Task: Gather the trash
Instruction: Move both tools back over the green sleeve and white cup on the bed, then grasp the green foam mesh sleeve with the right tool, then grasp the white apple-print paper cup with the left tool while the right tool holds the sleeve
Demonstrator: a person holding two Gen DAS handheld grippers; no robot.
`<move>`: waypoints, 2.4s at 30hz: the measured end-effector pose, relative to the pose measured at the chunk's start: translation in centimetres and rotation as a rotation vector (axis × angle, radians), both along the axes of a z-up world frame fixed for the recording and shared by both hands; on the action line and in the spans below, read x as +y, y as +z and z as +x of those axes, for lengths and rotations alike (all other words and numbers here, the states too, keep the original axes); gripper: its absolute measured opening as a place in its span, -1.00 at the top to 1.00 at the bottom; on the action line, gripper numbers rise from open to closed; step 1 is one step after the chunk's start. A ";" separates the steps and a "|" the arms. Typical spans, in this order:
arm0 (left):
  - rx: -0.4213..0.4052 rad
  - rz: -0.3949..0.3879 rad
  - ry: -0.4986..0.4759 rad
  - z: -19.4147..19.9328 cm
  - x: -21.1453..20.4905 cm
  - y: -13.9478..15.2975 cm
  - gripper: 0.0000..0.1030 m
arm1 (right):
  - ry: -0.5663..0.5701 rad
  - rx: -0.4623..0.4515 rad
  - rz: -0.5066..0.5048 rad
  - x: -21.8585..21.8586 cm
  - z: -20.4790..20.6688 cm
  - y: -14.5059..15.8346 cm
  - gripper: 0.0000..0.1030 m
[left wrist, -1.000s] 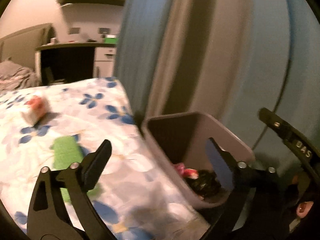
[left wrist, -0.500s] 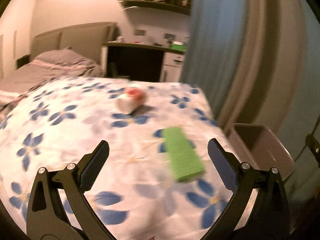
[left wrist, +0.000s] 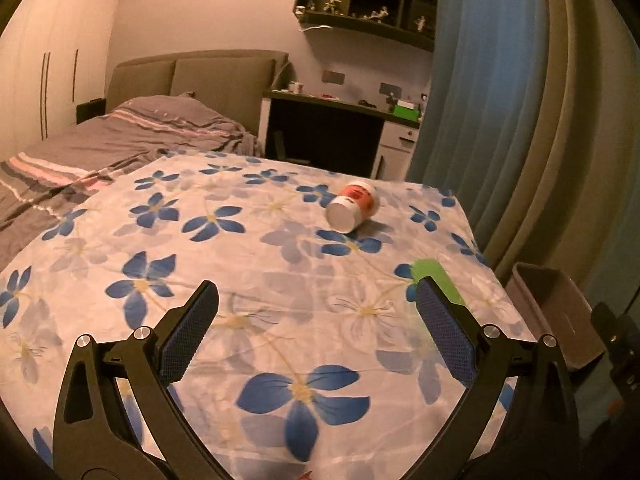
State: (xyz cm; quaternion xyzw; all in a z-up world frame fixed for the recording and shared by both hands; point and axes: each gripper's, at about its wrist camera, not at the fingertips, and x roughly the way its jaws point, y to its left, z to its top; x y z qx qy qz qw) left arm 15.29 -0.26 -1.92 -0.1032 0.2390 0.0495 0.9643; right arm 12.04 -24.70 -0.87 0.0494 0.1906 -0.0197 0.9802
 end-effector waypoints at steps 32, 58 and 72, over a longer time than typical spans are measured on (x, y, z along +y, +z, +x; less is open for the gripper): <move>-0.029 0.034 -0.007 4.4 6.8 1.4 -0.89 | 0.143 0.367 -0.072 7.8 15.2 -6.7 -0.77; 0.065 -0.074 -0.303 20.1 2.4 -2.5 -0.88 | 0.148 0.282 0.029 4.9 15.3 -3.5 0.74; 0.207 -0.107 -0.400 28.8 1.0 -6.0 -0.59 | 0.185 0.196 0.062 4.4 14.4 -1.9 0.74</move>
